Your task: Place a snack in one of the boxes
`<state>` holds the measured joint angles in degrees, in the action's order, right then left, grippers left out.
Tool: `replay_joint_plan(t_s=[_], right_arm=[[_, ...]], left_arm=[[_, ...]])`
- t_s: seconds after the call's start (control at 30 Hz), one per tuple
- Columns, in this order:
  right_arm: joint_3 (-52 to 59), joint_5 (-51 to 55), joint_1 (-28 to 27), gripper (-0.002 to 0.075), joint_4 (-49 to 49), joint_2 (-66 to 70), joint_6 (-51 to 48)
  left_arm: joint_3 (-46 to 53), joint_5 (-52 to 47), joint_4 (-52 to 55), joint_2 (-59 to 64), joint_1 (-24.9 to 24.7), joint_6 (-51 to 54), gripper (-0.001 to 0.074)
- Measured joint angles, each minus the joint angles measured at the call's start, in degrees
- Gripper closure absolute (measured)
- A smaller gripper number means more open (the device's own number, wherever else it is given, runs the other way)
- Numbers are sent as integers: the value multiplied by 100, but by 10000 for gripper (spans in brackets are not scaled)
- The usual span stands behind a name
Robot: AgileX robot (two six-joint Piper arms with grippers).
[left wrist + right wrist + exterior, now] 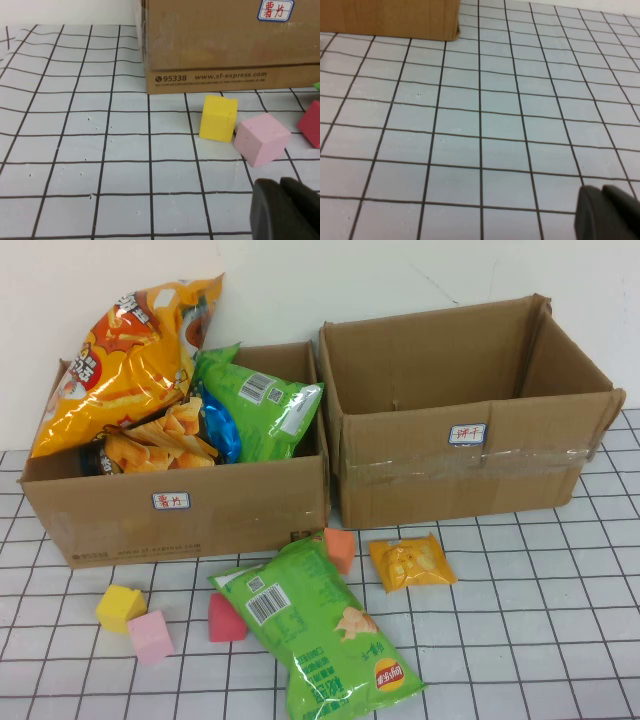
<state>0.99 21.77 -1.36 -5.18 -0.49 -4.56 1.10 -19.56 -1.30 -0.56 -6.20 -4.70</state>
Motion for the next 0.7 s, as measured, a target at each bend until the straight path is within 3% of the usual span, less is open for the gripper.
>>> replay_joint_plan(t_s=[0.7], right_arm=[[9,-32,0,727,0,0,0]], left_arm=[[0,0,0,0,0,47,736]])
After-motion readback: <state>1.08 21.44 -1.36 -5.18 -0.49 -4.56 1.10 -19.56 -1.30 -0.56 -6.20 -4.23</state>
